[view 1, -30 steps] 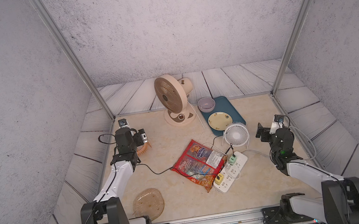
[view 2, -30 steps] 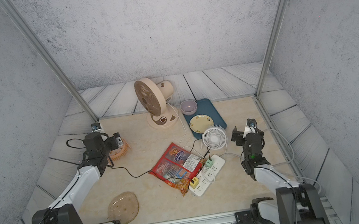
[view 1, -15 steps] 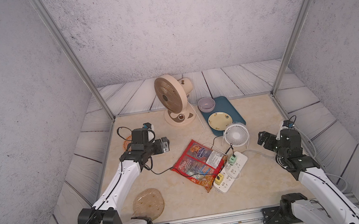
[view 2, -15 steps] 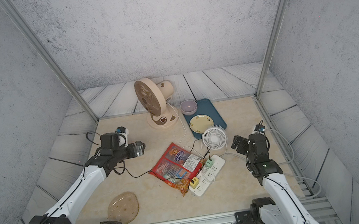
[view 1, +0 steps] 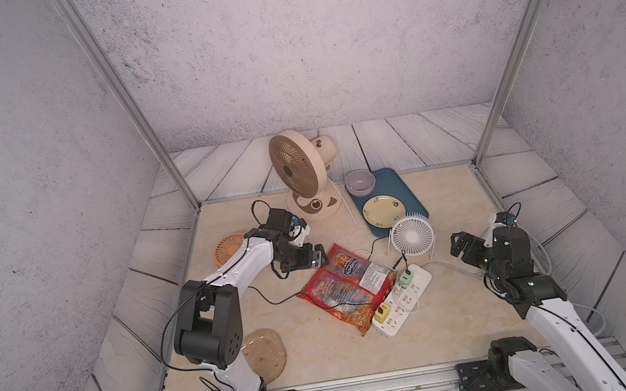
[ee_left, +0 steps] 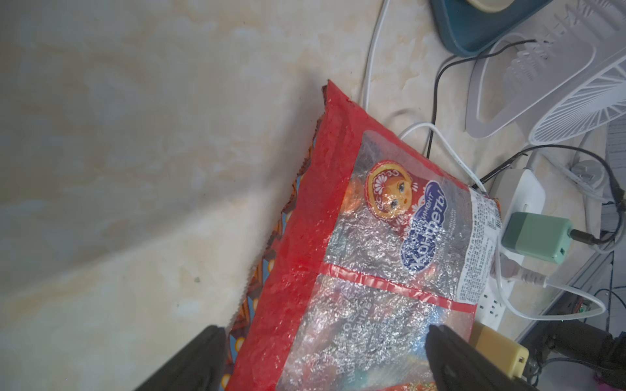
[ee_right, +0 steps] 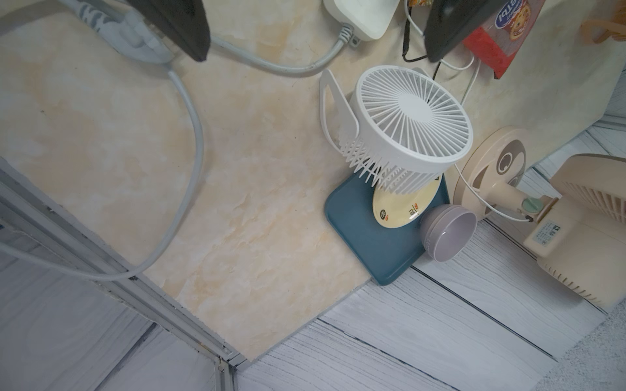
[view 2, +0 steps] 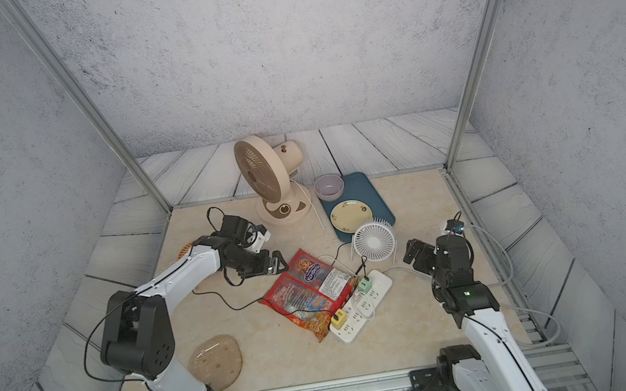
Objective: Unplug the desk fan from the power strip
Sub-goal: Pick up the distractor from the center of the board.
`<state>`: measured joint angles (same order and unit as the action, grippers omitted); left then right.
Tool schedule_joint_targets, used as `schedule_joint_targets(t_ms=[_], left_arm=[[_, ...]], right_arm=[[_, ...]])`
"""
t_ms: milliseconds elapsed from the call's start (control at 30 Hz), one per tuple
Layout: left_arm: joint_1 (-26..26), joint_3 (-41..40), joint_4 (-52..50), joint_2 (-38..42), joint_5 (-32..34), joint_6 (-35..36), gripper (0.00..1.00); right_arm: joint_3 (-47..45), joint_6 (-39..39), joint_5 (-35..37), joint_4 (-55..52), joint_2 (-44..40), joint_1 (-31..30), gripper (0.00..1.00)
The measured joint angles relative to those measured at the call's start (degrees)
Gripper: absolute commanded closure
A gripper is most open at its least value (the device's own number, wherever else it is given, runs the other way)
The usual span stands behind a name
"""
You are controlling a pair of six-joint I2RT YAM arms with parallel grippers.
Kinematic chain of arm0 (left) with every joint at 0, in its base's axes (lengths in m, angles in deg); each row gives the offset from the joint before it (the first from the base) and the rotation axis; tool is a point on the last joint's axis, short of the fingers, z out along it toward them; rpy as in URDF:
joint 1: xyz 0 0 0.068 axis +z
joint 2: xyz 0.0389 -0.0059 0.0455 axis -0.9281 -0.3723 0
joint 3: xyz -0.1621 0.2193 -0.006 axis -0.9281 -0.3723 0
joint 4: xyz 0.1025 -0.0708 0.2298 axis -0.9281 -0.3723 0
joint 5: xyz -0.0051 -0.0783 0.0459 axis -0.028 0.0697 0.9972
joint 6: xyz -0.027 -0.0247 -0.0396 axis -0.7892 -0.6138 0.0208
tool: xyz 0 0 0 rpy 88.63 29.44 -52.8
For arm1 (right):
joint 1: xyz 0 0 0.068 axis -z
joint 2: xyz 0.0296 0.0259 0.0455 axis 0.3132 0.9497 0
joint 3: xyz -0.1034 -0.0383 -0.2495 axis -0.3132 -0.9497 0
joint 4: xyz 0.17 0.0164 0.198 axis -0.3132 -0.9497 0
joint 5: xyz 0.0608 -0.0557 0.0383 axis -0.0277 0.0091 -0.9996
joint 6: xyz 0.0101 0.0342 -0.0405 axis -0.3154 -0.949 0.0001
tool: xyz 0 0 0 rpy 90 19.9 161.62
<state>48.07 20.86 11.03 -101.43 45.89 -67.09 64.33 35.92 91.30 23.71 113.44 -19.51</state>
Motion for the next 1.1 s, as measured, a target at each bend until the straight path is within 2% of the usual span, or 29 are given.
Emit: schedule_joint_targets(t_ms=[267,333,367,500,600,800,900,1100], left_arm=[[-0.7,3.4,-3.9,-7.8,-1.6,1.2,0.00],[-0.9,4.2,-4.1,-9.4,-1.2,1.4,0.05],[-1.0,4.6,-4.2,-10.2,-0.8,1.6,0.08],[-1.6,6.1,-4.8,-12.9,0.0,3.1,0.35],[-2.1,7.0,-5.3,-14.7,0.1,3.8,0.48],[-2.2,8.0,-6.5,-15.2,0.1,4.6,0.86],[-2.2,8.6,-6.6,-15.1,-0.9,4.7,1.00],[-2.6,8.4,-6.7,-11.5,-0.9,4.4,1.00]], right_arm=[[0.0,0.1,0.0,-0.2,-0.3,0.0,0.01],[0.0,0.2,0.0,-0.2,-0.4,0.0,0.01],[0.0,0.2,0.0,-0.2,-0.5,0.0,0.01],[0.0,0.3,0.0,-0.2,-0.5,0.0,0.01],[0.0,0.6,0.1,-0.2,-0.5,0.0,0.01],[0.0,1.1,0.4,0.3,-0.4,0.0,0.01],[0.0,1.3,0.6,0.8,0.1,0.0,0.01],[0.0,1.7,1.2,1.5,0.8,0.0,0.01]])
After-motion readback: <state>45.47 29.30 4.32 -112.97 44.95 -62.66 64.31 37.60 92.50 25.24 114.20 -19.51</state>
